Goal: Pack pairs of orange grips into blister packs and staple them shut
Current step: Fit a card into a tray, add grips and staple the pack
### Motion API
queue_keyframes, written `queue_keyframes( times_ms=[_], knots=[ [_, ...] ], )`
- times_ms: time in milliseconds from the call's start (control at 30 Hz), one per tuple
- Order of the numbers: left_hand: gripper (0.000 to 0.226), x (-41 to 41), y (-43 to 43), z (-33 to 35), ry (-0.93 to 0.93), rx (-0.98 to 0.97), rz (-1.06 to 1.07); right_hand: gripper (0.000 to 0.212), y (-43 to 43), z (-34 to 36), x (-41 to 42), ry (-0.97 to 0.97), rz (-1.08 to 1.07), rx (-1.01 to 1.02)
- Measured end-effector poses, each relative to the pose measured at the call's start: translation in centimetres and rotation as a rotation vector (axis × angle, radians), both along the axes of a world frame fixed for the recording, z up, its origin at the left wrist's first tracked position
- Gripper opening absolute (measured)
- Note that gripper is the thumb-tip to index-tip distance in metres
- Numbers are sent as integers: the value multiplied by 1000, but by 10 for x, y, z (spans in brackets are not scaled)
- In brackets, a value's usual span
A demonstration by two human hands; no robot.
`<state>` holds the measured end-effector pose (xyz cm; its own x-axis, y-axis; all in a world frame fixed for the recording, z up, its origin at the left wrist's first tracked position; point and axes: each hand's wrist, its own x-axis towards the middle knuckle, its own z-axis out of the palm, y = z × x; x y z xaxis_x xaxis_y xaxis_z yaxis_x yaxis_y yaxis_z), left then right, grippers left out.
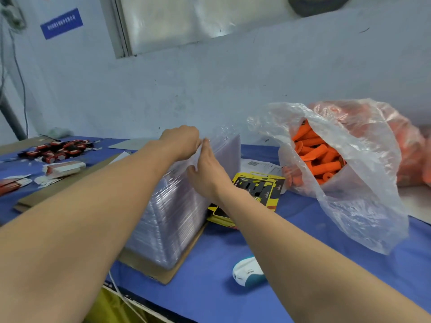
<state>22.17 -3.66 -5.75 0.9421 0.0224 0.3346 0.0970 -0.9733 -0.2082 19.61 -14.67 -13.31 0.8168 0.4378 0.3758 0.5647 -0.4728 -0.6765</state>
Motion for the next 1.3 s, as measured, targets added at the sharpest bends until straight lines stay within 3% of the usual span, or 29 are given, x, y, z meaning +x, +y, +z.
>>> queue_keyframes(
  times_ms=[67, 200, 400, 533, 600, 733, 800, 867, 1000, 1067, 1233, 1300],
  knots=[
    [24, 2, 0, 1, 15, 8, -25, 68, 2, -11, 3, -3, -15, -66],
    [21, 2, -2, 0, 2, 77, -42, 46, -4, -21, 6, -201, -141, -218],
    [30, -6, 4, 39, -107, 149, -17, 49, -16, -25, 11, -237, -114, -307],
    [30, -26, 11, 93, -302, 59, 32, 51, -16, -19, 12, -191, -70, -300],
    [34, -40, 9, 116, -381, -62, -12, 53, -18, -7, 13, -45, -65, -63],
    [30, -67, -3, 141, -378, -446, -332, 82, -46, 44, 20, 398, -156, 738],
    [26, -78, -14, 144, -282, -639, -457, 91, -78, 66, 19, 469, -127, 1048],
    [24, -82, -24, 142, -161, -758, -525, 85, -114, 76, 11, 457, -53, 1284],
    [22, -71, -57, 117, 26, -798, -560, 21, -177, 67, -19, 413, 76, 1509],
    [20, -60, -86, 93, 71, -781, -578, 18, -210, 49, -40, 393, -6, 1565],
    [20, -44, -195, -14, 137, -625, -674, 33, -295, -23, -102, 292, -547, 1631],
    [23, -50, -241, -62, 204, -576, -732, 28, -335, -54, -124, 256, -795, 1660]
  ],
)
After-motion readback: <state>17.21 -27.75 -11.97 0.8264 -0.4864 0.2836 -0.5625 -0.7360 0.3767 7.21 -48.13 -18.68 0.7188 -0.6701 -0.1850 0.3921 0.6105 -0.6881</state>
